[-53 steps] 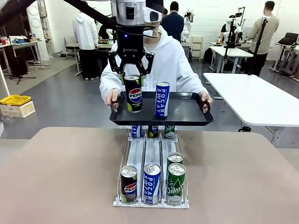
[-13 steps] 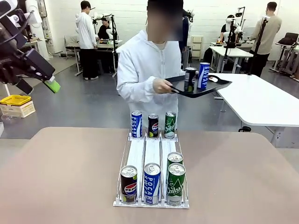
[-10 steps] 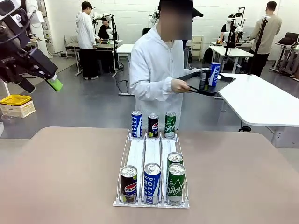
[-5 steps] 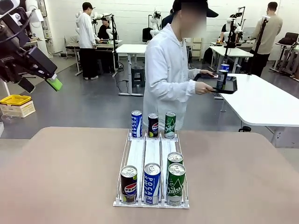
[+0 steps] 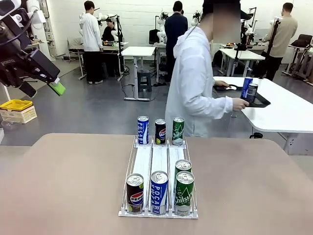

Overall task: Retrieve and hand over the desired beverage to the person.
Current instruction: Place the picked can on the Handle tray extended by the person.

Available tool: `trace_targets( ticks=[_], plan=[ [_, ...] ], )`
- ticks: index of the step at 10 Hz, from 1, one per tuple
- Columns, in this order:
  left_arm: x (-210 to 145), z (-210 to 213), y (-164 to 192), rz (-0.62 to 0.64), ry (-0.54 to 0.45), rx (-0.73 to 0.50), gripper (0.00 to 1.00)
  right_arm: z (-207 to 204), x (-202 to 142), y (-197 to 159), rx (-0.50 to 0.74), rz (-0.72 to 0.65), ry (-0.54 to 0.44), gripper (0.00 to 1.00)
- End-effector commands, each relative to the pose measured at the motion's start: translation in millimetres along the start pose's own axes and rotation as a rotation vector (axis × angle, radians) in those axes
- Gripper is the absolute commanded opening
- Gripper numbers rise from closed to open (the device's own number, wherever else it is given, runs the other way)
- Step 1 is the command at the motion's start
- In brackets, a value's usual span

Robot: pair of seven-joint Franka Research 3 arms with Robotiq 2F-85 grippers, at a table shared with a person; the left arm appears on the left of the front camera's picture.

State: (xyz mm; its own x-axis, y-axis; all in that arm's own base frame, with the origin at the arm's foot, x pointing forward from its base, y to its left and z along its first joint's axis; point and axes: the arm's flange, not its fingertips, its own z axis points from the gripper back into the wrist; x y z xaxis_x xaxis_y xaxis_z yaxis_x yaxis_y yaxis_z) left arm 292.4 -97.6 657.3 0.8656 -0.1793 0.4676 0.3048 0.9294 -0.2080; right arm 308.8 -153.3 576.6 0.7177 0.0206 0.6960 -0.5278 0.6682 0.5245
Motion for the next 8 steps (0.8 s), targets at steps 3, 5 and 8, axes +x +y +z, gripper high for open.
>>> trace_targets(
  ticks=[3,5,8],
  plan=[
    [0.0,0.0,0.0,0.0,0.0,0.0,1.0,-1.5,3.0,-0.9,0.028,0.01,-0.031,1.0],
    [15.1,12.0,64.7,-0.022,-0.116,-0.273,1.0,-1.5,3.0,-0.9,0.028,0.01,-0.031,1.0],
    [15.7,12.1,147.3,-0.049,-0.255,-0.353,1.0,-1.5,3.0,-0.9,0.028,0.01,-0.031,1.0]
  ],
)
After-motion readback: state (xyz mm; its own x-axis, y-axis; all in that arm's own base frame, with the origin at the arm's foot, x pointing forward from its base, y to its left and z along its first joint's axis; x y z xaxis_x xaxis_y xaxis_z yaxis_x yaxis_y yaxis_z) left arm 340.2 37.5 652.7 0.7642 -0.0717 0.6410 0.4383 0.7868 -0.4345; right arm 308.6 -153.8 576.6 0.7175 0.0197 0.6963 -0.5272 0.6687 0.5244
